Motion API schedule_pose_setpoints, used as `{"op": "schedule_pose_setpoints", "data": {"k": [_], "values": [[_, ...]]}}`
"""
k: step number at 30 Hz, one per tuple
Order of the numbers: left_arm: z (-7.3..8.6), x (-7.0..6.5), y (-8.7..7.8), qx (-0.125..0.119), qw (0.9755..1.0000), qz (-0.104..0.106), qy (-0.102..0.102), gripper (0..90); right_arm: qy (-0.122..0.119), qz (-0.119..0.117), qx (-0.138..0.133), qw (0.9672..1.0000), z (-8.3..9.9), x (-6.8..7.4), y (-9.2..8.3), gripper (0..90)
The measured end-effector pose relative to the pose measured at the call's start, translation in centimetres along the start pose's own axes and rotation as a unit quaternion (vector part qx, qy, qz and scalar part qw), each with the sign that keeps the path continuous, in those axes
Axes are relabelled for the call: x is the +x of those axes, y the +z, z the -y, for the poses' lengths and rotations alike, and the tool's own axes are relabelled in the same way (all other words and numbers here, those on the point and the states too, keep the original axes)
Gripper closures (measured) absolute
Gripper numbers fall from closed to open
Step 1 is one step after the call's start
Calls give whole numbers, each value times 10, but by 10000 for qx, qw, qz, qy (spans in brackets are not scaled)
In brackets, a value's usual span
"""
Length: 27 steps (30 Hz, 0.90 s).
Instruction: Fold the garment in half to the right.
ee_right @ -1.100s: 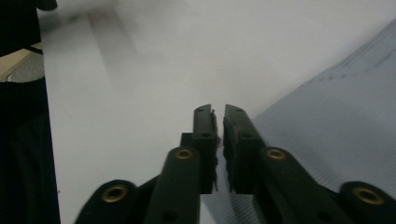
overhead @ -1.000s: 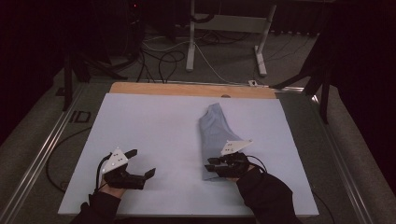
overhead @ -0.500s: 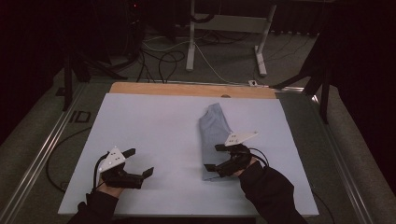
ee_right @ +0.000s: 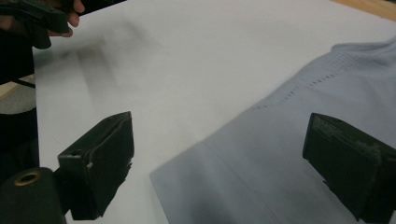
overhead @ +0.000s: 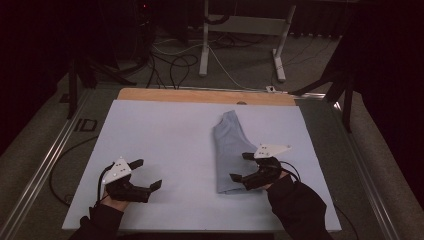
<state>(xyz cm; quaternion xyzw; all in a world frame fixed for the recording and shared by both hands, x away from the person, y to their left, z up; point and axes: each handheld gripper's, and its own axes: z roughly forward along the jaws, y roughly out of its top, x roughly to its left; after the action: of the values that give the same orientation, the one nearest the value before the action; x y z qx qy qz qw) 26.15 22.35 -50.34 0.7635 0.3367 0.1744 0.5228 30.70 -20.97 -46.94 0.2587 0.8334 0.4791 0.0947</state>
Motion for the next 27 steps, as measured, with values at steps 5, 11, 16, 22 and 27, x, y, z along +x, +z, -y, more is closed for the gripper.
{"op": "schedule_pose_setpoints", "data": {"k": [5, 11, 16, 22, 27], "values": [[4, 4, -3, 50, 10000, -24, 32, 3, 66, 140, -24, 9999, 15, -4, -12, 90], [10, 9, -8, 62, 10000, -53, 33, 3, 242, 404, -45, 9989, 38, -12, -25, 91], [13, 14, -12, 101, 9999, -124, -2, 3, 340, 666, 7, 9972, 53, -15, -33, 91], [18, 17, -19, 136, 9998, -150, -4, 3, 432, 816, -37, 9957, 66, -18, -43, 94], [22, 17, -24, 149, 9998, -146, -6, 3, 476, 981, -14, 9940, 77, -16, -49, 94]]}}
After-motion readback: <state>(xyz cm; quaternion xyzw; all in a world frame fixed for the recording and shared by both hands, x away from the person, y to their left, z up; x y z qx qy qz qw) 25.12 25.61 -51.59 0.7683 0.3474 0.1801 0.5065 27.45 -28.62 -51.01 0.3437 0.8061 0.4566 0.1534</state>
